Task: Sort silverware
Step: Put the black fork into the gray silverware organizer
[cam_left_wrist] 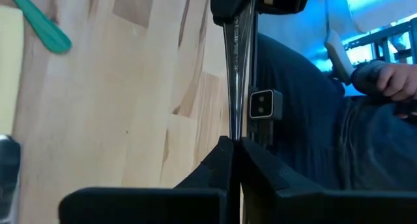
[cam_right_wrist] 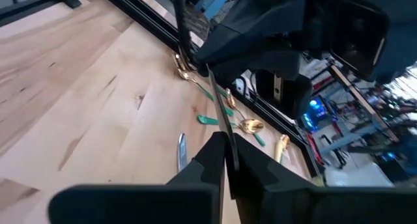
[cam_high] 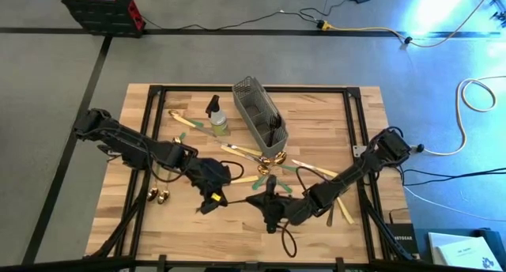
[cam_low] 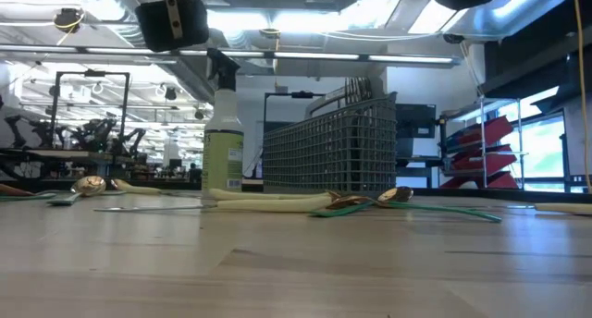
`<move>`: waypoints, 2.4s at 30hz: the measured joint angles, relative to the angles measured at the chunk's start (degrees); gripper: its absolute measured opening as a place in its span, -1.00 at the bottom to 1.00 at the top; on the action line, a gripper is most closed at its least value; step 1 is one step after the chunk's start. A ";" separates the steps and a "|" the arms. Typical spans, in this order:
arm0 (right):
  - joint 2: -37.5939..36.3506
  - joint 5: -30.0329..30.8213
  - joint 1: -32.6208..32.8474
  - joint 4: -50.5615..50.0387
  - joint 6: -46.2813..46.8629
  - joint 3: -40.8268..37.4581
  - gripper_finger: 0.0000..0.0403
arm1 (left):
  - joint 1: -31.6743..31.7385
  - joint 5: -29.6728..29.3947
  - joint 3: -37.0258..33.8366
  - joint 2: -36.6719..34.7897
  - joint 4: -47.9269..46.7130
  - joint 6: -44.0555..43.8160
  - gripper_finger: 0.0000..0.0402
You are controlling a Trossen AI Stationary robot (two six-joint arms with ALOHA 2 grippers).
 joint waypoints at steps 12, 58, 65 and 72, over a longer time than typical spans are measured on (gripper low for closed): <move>-0.02 2.67 1.81 -1.87 4.40 0.00 -1.00 | -0.10 -1.51 -0.02 -0.02 0.09 3.13 -0.83; -14.30 15.07 7.17 -6.15 49.94 -17.90 -1.00 | -30.02 -57.11 -22.19 -3.36 66.93 42.12 -0.19; -12.13 3.77 0.41 43.84 44.20 -36.56 -1.00 | -30.01 -57.73 -27.06 2.84 83.81 42.66 -0.19; -9.48 -7.52 1.15 63.95 22.44 -31.91 -1.00 | -26.07 -64.31 -25.37 10.34 89.85 44.91 -0.19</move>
